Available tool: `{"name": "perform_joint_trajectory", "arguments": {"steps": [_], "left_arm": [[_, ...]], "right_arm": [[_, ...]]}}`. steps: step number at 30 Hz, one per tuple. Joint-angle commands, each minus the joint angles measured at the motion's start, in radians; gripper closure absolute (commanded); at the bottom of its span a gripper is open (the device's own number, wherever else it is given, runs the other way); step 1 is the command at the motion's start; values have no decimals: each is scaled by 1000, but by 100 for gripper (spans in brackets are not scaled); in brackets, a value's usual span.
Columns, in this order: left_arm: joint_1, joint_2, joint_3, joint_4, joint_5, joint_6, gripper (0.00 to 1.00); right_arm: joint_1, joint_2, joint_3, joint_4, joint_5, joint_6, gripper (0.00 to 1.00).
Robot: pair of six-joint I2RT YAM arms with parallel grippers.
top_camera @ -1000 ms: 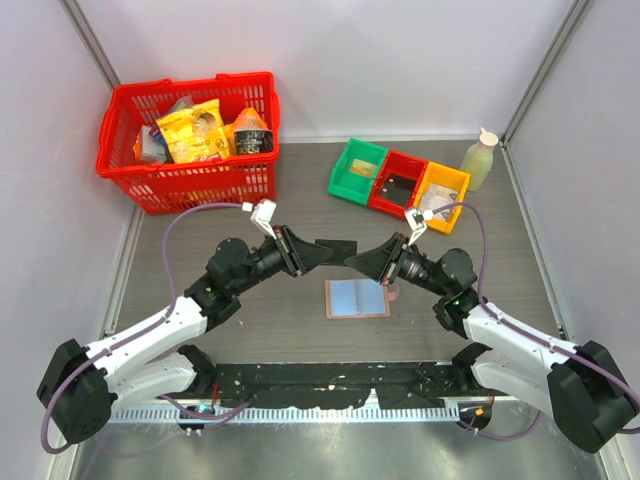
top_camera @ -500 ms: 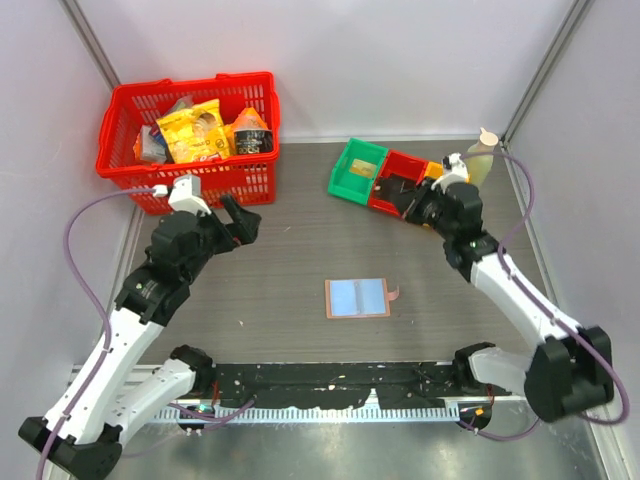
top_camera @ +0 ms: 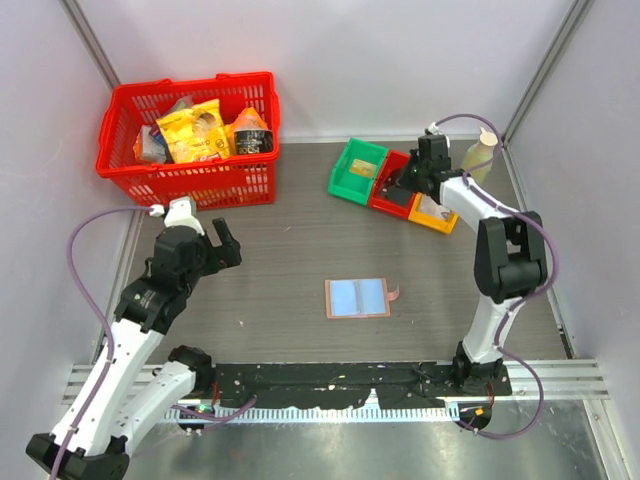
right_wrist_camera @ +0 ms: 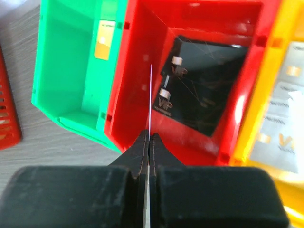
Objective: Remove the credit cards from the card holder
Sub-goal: Place the credit card in the storage box.
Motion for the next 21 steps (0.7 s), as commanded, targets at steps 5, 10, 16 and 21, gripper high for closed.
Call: {"name": "perform_joint_trajectory", "arguments": {"steps": [5, 10, 16, 21], "left_arm": [[21, -33, 3, 13, -40, 26, 0], [38, -45, -2, 21, -29, 24, 0], [44, -76, -9, 47, -23, 30, 0], [44, -133, -13, 61, -78, 37, 0]], "right_arm": [[-20, 189, 228, -88, -117, 66, 99], [-37, 193, 271, -195, -22, 32, 68], [-42, 61, 297, -298, 118, -45, 37], [-42, -131, 260, -359, 231, -92, 21]]}}
